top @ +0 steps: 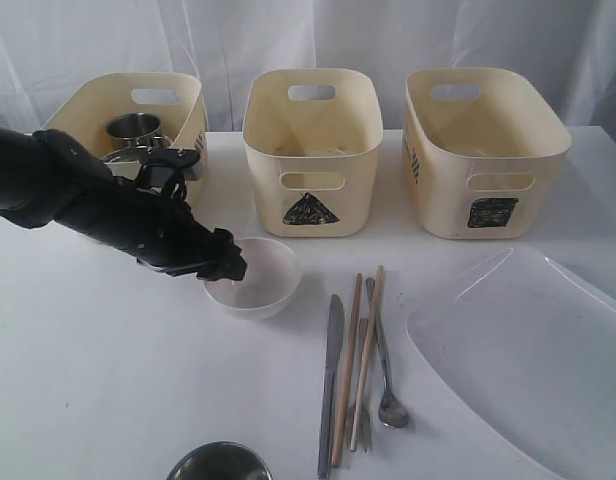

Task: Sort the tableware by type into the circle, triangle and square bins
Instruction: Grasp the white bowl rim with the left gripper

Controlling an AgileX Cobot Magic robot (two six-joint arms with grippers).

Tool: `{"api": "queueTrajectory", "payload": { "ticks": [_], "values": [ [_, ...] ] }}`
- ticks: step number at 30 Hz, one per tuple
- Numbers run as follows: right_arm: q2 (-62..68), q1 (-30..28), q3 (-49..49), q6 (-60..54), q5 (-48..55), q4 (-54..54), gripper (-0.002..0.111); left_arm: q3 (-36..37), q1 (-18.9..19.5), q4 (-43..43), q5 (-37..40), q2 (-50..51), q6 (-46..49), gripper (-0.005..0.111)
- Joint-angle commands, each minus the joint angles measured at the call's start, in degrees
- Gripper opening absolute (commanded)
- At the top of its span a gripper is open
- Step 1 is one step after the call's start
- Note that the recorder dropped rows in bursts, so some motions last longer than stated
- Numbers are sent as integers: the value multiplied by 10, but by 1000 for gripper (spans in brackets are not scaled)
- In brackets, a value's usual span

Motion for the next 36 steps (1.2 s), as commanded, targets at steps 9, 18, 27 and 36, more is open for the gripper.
{"api": "queueTrajectory", "payload": {
  "ticks": [9,18,27,36],
  "values": [
    [-3,4,4,-1,-5,-4,0,-1,-6,-4,-24,17,-6,77],
    [-3,4,4,-1,-5,-4,0,-1,-7,-6,-24,30,-6,71],
    [-3,4,4,-1,-5,-4,0,-1,-7,-9,-36,30,-16,56],
    [-3,4,4,-1,-5,-4,0,-1,-7,6,-34,28,-14,0]
  ]
}}
